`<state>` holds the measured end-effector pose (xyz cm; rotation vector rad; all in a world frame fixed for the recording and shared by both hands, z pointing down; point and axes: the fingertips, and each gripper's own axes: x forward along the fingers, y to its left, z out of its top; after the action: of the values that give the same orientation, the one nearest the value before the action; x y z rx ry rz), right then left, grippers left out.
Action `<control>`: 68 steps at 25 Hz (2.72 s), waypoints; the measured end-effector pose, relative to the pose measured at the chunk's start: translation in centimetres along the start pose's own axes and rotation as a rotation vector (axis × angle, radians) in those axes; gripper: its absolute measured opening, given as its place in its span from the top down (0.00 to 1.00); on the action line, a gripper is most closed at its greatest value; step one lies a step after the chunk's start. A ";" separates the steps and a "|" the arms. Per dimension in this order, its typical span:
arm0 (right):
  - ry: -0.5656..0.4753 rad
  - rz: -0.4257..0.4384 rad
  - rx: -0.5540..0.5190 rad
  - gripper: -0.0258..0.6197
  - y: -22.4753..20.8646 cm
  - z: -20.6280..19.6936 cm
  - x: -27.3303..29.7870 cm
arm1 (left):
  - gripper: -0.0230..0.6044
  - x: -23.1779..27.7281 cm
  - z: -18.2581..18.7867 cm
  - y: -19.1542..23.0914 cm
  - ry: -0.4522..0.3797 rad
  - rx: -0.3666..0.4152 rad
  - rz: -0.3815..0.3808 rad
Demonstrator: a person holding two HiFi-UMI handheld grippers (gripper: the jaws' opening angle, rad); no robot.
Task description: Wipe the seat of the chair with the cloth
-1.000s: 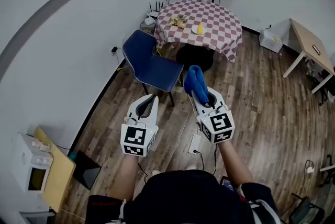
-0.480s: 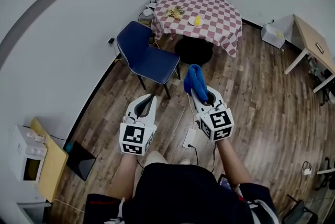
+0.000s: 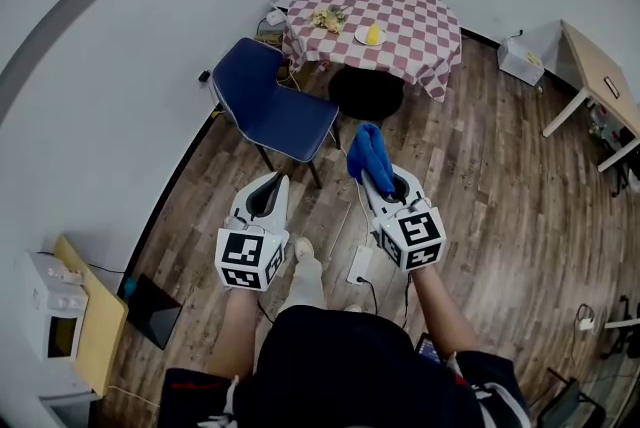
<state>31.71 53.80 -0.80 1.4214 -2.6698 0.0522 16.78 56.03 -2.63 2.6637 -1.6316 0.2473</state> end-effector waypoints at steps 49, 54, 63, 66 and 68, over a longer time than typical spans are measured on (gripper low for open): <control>0.192 0.233 -0.049 0.87 -14.1 0.5 54.3 | 0.93 36.1 -7.8 34.2 0.214 -0.251 0.112; 0.268 0.369 -0.067 0.87 -15.9 -2.1 60.1 | 0.93 40.7 -10.7 35.6 0.275 -0.318 0.205; 0.418 0.558 -0.080 0.87 -16.8 -8.9 67.1 | 0.93 43.3 -18.1 35.9 0.420 -0.464 0.306; 0.491 0.610 -0.081 0.87 -15.6 -12.2 67.7 | 0.93 43.1 -20.9 35.9 0.470 -0.504 0.315; 0.545 0.641 -0.079 0.87 -14.6 -14.6 67.5 | 0.93 43.0 -23.0 35.5 0.525 -0.499 0.296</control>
<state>7.74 -8.84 21.37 0.3908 -2.4830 0.3300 1.44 3.80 23.32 1.8018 -1.6249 0.4294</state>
